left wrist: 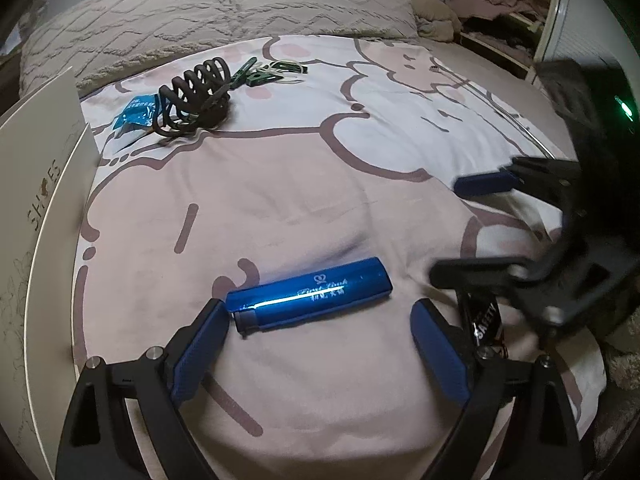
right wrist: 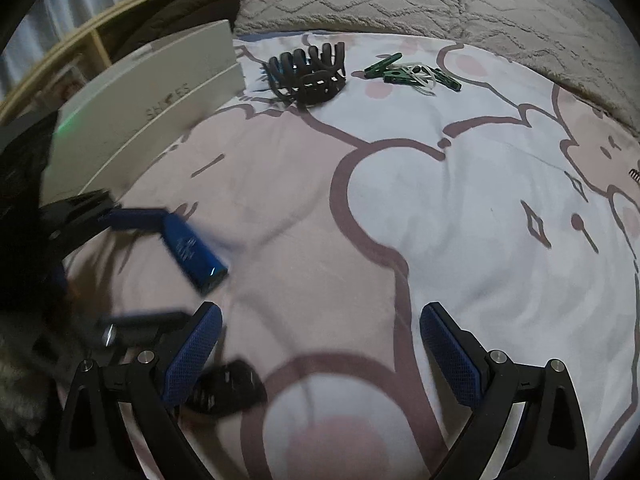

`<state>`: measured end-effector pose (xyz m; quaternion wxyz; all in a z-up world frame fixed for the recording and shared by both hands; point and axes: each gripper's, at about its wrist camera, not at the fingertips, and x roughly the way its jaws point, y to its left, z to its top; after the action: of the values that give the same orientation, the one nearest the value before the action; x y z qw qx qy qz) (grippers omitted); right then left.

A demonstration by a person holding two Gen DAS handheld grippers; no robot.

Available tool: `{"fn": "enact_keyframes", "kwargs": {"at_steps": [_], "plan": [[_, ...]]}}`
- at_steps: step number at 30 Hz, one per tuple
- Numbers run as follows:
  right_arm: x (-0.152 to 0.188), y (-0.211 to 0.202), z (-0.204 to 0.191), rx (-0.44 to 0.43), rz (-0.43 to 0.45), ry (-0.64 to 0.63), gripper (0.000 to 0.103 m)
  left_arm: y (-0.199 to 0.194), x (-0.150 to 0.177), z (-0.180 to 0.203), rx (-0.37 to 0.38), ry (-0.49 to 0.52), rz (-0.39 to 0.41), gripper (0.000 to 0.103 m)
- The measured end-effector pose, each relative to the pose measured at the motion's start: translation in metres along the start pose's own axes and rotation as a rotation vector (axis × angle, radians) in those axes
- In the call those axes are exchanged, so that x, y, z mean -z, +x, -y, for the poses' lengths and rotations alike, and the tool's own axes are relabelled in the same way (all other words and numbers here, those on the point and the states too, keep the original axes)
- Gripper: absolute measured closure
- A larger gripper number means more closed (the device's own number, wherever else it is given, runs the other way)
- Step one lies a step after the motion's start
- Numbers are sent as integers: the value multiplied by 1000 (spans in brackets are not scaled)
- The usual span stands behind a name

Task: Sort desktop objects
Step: 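Move the right tool over the black SAFETY lighter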

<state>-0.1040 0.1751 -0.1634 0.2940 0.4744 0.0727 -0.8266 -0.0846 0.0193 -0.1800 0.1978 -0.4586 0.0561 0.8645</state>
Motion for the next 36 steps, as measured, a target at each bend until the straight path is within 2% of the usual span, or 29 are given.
{"fn": "enact_keyframes", "kwargs": {"at_steps": [5, 11, 13, 17, 19, 31, 36], "plan": [[18, -15, -12, -87, 0, -126, 4, 0, -1, -4, 7, -46, 13, 10], [31, -21, -45, -130, 4, -314, 3, -1, -3, -14, 67, -136, 25, 5], [36, -21, -55, -122, -1, -371, 0, 0, -3, -13, 66, -143, 27, 3], [44, -11, -72, -71, -30, -469, 0, 2, -2, -6, 37, -131, 29, 1], [40, -9, -67, -76, -33, -442, 0, 3, -2, -5, 28, -128, 29, 1], [16, 5, -1, 66, 1, -81, 0, 4, 0, -4, -5, -148, 43, 0], [14, 7, 14, 84, 12, 1, 0, 6, 0, -1, -71, -128, 42, 0]]}}
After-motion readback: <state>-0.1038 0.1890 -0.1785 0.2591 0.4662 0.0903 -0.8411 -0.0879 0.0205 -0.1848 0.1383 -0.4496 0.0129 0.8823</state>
